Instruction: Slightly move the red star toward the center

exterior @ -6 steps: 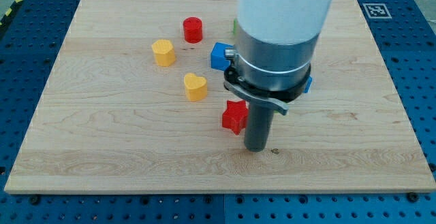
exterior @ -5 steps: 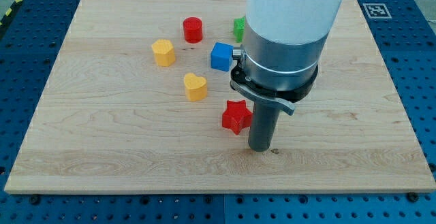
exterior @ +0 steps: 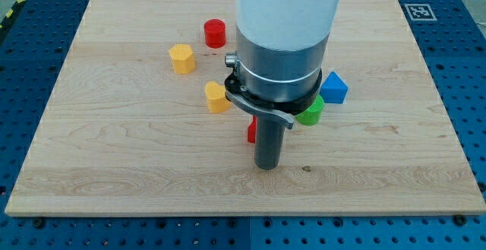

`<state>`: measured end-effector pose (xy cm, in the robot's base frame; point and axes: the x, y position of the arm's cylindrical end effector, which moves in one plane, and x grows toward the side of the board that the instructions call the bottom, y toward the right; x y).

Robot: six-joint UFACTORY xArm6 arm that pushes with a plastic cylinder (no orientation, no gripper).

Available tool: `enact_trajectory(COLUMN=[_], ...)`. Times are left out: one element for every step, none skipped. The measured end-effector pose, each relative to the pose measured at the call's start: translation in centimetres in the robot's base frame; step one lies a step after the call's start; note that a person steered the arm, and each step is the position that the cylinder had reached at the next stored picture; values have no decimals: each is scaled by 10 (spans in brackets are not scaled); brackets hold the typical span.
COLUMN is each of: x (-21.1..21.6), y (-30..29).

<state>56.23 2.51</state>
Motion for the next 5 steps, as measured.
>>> enact_trajectory(x=[-2,-7,-15,-29,-31], y=[0,0,0,0,0])
